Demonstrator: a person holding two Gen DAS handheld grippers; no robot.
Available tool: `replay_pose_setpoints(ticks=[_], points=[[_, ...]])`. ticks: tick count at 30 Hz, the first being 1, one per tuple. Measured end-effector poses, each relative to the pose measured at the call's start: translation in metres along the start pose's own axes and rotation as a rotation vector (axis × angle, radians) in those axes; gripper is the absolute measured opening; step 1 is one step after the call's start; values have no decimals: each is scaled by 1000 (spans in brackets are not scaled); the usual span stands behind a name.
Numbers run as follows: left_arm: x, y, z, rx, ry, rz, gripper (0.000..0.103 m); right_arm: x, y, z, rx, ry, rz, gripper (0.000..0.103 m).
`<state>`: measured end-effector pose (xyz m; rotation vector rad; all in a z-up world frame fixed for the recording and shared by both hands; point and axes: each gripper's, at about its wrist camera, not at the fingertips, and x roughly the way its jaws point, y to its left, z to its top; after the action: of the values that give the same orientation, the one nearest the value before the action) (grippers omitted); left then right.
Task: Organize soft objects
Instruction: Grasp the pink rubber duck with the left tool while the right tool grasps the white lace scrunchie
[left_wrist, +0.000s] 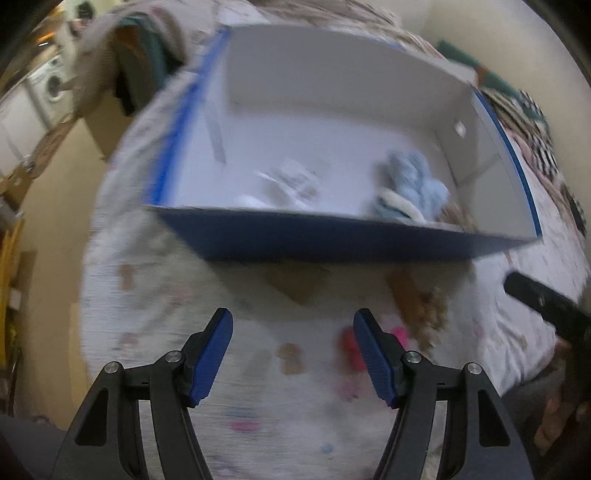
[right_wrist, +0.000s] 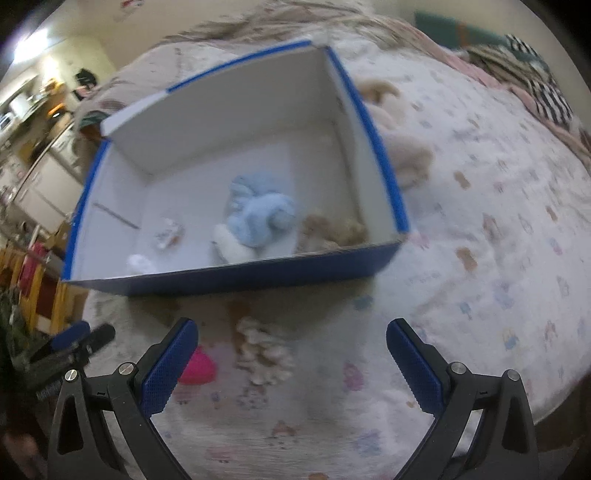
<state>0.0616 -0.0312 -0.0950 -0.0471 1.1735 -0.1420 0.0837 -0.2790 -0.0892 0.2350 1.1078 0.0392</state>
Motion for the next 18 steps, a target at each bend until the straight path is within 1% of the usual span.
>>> replay_pose_setpoints(ticks=[4,6,12,14,16,17,18], points=[[19,-25,-1,31,52,-92,65,6,-12,1,41,15,-16,103],[30,-35,-1,48,84,-109,65,7,-15,2,49,18,-22,103],[63,-58,-9,136,188,-104,65,14,-21,2,56,36,-42,103],[66,-58,-11,142,192,-86,65,16,-22,2,55,45,-47,103],[65,-54,-9,128,174,-66,65,19,-23,1,54,53,-48,103],[66,-53,-8,124,170,-62,60,20,-22,1,54,57,-47,103],[66,-51,-7,119,169,-60,52,22,-22,2,53,63,-46,103]])
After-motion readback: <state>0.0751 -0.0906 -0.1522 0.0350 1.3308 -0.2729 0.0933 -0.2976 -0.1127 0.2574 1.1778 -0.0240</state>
